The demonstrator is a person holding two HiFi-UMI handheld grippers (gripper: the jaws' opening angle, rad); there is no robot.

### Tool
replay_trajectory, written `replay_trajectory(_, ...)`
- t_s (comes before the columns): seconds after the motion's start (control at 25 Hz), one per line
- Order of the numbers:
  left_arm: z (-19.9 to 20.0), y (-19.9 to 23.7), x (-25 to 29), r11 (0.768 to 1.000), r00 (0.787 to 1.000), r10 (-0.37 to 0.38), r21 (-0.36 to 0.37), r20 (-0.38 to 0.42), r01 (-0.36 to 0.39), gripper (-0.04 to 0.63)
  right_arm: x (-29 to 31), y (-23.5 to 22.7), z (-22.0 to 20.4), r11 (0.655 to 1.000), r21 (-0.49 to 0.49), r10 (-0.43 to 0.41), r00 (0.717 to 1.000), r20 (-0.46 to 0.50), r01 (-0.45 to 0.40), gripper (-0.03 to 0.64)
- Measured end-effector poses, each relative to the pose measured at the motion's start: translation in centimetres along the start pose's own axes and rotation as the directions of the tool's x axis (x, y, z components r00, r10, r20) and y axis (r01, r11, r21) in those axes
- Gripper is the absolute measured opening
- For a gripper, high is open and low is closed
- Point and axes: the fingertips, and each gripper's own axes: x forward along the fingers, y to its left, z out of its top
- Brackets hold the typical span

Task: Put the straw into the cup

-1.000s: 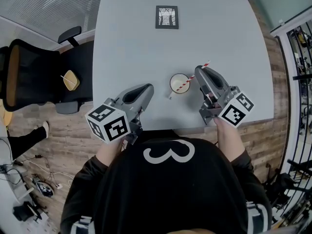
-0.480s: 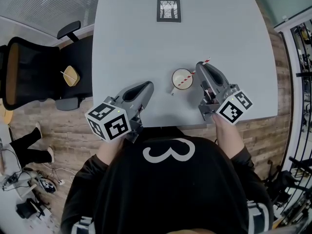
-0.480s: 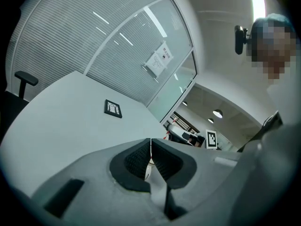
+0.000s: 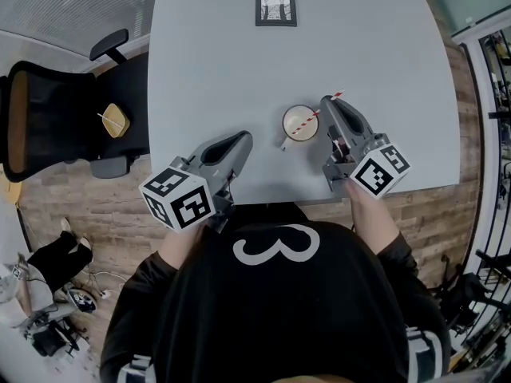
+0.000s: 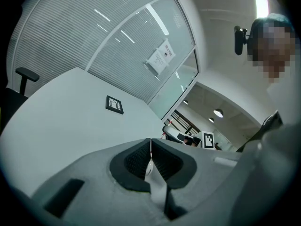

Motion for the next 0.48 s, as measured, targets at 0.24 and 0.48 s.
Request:
replay_trajectory(0.24,-0.5,0.2,0.3,1.0,1.0,-0.002,-0.008,-0.006,0.002,0.02,-0.2,-0.5,-0.8,1.0,0.014,-0.005,1.0,-0.008,0.005,0.023)
replay_trajectory(0.48,-1.5,0.6,0.5,1.0,1.0,-0.002,-0.022,-0.014,0.001,0.02,-0.3,-1.4,-1.2,0.999,0.037,-0.01,1.0,-0.005,0.011,0.023)
